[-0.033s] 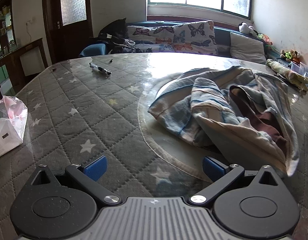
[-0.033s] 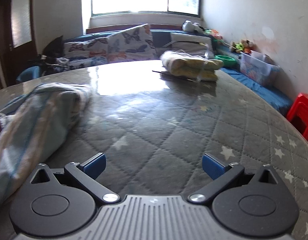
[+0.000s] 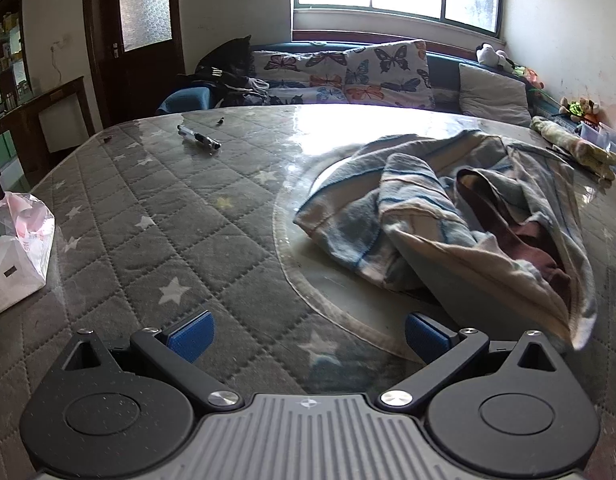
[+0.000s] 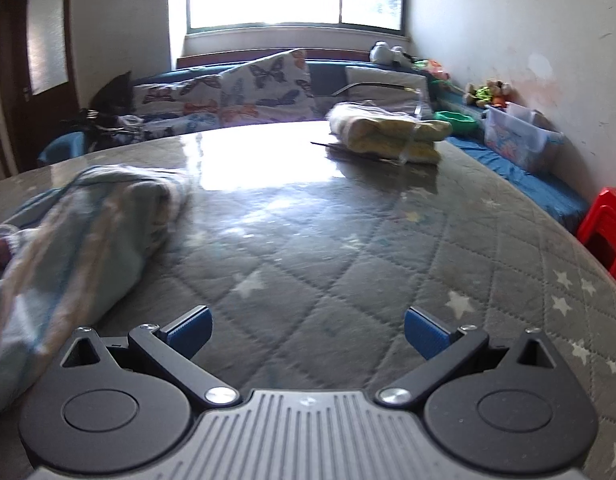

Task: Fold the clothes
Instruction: 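Move both grippers toward the crumpled striped towel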

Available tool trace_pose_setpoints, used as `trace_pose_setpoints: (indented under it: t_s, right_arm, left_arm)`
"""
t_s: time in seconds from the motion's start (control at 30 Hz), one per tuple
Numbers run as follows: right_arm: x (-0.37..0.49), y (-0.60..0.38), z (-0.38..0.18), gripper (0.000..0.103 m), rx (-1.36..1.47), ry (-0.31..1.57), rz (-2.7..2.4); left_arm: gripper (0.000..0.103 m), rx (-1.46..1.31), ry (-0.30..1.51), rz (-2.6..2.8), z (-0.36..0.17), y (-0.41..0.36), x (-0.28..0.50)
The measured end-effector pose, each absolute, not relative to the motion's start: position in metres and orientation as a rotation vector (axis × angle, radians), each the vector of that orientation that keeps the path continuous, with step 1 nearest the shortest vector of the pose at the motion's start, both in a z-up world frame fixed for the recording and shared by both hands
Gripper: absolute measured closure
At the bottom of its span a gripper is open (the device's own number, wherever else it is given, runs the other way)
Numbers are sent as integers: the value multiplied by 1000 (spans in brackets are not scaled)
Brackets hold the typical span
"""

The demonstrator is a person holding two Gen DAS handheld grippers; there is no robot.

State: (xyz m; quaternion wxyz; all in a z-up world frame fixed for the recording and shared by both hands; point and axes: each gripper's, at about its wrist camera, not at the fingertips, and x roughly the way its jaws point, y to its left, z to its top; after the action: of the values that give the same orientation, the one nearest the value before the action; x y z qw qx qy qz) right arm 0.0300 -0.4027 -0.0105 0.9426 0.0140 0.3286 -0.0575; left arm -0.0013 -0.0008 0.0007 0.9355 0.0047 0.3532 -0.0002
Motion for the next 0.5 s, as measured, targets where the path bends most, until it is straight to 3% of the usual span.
trace_pose_setpoints:
  t_s: [0.5]
  right_arm:
    - [-11,-331,3,0,-24,639,-115]
  left_arm:
    - [0,23,756,-51,7,-33,-18]
